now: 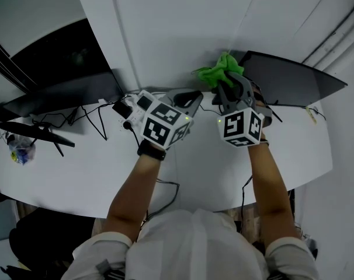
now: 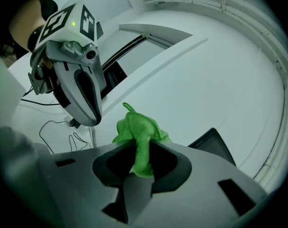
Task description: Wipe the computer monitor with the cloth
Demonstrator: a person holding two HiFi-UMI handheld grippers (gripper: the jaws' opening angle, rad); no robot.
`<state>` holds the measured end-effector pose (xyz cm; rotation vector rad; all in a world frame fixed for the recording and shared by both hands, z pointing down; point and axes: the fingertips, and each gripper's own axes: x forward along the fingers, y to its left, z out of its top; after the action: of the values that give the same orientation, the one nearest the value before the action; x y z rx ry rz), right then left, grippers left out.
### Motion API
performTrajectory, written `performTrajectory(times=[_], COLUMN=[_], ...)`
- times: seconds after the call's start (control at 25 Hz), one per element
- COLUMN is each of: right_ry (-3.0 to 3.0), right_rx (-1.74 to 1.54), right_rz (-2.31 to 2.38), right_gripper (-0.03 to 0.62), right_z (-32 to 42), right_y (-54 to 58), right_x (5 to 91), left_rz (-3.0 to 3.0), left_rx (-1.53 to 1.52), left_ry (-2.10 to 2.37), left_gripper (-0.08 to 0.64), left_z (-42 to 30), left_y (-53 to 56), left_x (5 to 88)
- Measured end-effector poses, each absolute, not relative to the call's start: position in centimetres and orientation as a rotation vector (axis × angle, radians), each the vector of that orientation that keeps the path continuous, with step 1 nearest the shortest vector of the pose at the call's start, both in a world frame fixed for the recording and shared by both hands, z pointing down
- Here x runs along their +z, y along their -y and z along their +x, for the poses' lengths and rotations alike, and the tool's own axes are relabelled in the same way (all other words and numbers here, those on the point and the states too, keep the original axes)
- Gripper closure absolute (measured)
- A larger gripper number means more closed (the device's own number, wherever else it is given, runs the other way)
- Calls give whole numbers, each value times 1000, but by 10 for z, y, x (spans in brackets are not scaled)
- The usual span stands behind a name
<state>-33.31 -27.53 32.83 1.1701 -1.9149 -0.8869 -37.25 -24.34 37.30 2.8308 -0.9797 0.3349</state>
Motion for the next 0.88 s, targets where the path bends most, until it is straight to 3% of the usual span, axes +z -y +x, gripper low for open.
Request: performTrajectory(times=[0.88], right_ry=[1988], right_rx=[-654], right_rz=[1074], right_gripper=[508], right_z=[-332], right_y=[285], right_x=[436], left_rz=[2734], left_rx=[439], left_ry=[943], left_gripper=[536], left_z=[-370], left_y=[254], left_x=[436])
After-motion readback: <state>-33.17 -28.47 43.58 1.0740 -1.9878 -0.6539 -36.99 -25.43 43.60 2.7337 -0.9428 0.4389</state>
